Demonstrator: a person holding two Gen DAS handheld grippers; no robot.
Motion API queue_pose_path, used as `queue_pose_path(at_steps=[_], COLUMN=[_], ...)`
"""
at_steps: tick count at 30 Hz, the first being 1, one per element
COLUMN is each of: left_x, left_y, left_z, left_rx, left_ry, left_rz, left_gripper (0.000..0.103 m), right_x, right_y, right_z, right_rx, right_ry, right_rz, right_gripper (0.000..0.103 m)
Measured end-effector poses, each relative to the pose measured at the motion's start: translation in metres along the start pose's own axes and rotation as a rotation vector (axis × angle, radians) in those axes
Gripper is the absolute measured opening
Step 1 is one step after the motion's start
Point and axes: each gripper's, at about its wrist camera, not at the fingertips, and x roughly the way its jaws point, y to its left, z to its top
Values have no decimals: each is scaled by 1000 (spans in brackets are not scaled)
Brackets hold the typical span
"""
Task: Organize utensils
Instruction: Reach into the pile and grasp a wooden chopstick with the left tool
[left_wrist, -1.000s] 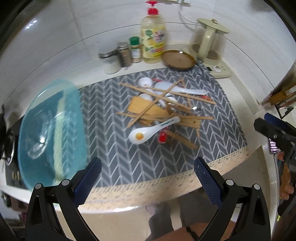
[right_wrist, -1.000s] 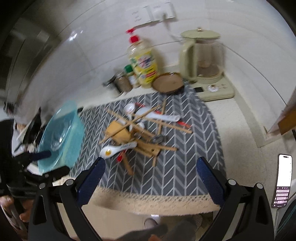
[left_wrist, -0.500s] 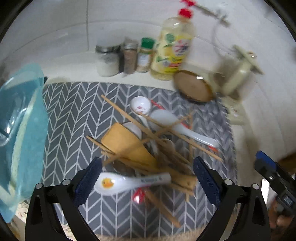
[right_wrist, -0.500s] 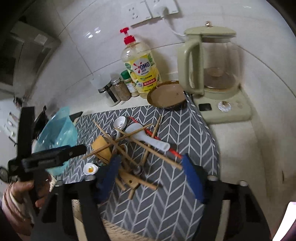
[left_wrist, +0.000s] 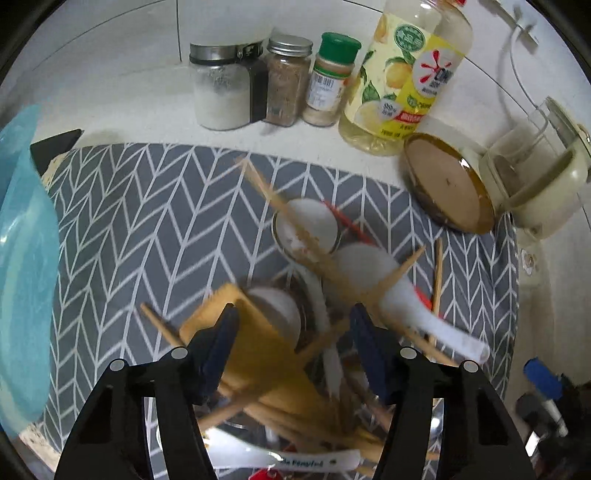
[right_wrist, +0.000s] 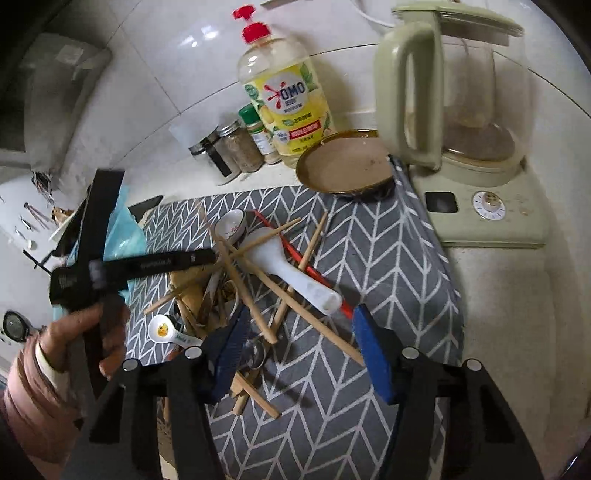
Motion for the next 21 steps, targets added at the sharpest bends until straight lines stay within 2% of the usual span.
queue_pose_path(at_steps=[3,12,18,20,21], left_x=[2,29,31,33,29], left_y=[-2,-29,-37,-38,-43], left_z=[13,28,21,26,29], left_rx=[-12,49,124,94,98], left_ry=[0,64,88,113,99], left_rz=[-39,-51,-13,-52,-73], left_gripper=[63,64,64,63,63], right_x=[2,3,8,8,8], right_y=[4,-1,-4,-5,-5], right_z=[1,1,3,4,6], right_rx=[7,40,51,54,54], right_ry=[0,1,13,12,9], right_rz=[-4,-25,-43,-47,-48], right_gripper=[57,57,57,57,57])
